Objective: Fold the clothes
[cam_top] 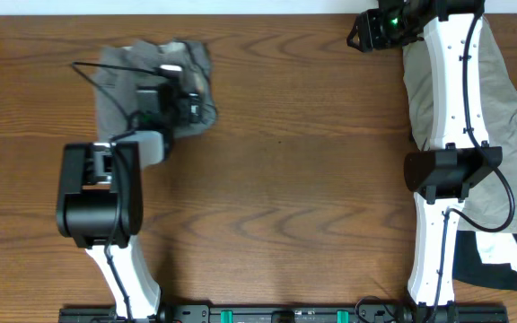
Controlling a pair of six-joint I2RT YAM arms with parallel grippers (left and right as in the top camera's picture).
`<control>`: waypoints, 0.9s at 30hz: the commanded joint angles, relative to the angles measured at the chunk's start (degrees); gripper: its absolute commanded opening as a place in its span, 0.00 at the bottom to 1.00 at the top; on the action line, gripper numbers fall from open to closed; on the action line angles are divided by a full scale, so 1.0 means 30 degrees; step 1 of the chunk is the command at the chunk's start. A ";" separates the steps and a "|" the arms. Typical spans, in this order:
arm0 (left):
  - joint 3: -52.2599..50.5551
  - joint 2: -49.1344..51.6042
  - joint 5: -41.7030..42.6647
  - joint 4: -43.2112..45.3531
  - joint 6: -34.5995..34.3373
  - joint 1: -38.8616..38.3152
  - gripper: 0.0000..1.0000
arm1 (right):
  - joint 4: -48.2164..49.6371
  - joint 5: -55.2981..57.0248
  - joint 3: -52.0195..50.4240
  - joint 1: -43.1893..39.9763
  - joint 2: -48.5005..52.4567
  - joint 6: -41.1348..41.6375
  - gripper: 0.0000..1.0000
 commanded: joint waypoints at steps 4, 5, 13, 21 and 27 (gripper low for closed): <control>0.0619 0.1377 -0.0233 -0.0867 0.3395 0.1603 0.96 | 0.0102 0.0240 -0.0153 0.0328 0.0131 -0.0321 0.53; 0.0758 0.1355 -0.0233 -0.0874 0.3614 0.1596 0.96 | 0.0073 0.0364 -0.0168 0.0335 0.0131 -0.0313 0.54; 0.1086 0.0153 -0.0240 -0.1151 0.4422 0.0816 0.98 | -0.0015 0.0372 -0.0211 0.0437 0.0131 -0.0321 0.57; 0.1086 -0.4714 -0.1974 -0.6025 -0.0284 0.1042 0.98 | -0.0051 0.0415 -0.0211 0.0452 0.0131 -0.0393 0.66; 0.1086 -0.7359 -0.1967 -1.0491 -0.4350 0.1938 0.98 | -0.0044 0.0408 -0.0211 0.0459 0.0131 -0.0641 0.68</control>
